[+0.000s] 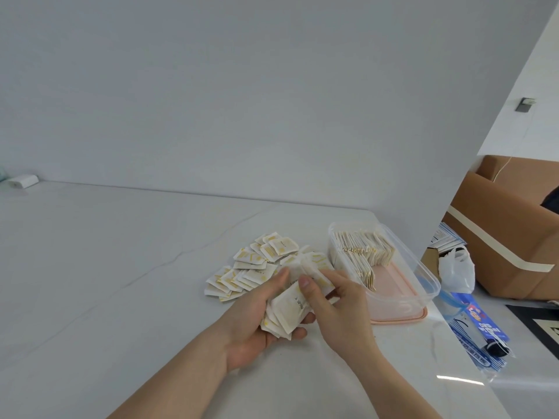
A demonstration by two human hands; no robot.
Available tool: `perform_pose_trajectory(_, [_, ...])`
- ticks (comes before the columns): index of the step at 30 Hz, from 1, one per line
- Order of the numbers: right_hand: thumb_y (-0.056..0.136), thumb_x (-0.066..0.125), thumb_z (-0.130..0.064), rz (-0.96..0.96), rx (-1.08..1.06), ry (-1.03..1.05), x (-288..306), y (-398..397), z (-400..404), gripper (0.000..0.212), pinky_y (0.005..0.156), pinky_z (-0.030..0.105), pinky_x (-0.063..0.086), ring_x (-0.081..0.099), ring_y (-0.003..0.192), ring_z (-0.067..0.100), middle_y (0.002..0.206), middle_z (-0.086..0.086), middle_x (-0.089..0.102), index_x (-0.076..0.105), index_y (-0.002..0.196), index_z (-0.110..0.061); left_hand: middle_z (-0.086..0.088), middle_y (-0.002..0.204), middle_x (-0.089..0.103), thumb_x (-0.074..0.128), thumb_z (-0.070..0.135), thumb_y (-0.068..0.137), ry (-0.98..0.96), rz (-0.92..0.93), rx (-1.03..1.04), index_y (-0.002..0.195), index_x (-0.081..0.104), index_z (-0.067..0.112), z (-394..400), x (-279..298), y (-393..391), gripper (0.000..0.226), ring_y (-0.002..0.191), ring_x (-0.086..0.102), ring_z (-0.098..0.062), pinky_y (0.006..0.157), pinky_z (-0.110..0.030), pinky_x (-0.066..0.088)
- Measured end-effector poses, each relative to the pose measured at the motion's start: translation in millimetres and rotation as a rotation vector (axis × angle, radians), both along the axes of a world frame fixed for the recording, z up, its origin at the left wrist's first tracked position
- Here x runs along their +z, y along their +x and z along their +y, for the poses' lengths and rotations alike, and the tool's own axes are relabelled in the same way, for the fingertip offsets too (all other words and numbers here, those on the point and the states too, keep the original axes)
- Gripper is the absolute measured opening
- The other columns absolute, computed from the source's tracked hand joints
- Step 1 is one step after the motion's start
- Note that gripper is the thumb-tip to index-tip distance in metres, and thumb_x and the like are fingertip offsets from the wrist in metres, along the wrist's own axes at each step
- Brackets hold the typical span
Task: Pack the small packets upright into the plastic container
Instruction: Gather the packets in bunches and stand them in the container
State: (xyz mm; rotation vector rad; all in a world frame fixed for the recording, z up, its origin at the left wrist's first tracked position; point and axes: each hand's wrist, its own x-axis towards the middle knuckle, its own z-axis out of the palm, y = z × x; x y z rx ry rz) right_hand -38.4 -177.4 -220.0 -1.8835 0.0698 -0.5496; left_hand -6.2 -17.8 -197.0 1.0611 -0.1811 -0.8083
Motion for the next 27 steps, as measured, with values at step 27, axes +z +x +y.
perform_pose_trajectory(27, [0.103, 0.036, -0.057, -0.104, -0.084, -0.417, -8.4, 0.6, 8.6, 0.047, 0.061, 0.033, 0.046, 0.057, 0.074, 0.011, 0.083, -0.013, 0.052, 0.059, 0.075, -0.027, -0.015, 0.089, 0.065, 0.054, 0.036, 0.100, 0.061, -0.008, 0.146, 0.105, 0.073, 0.010, -5.9, -4.4, -4.1, 0.033, 0.065, 0.059, -0.021, 0.055, -0.032, 0.042])
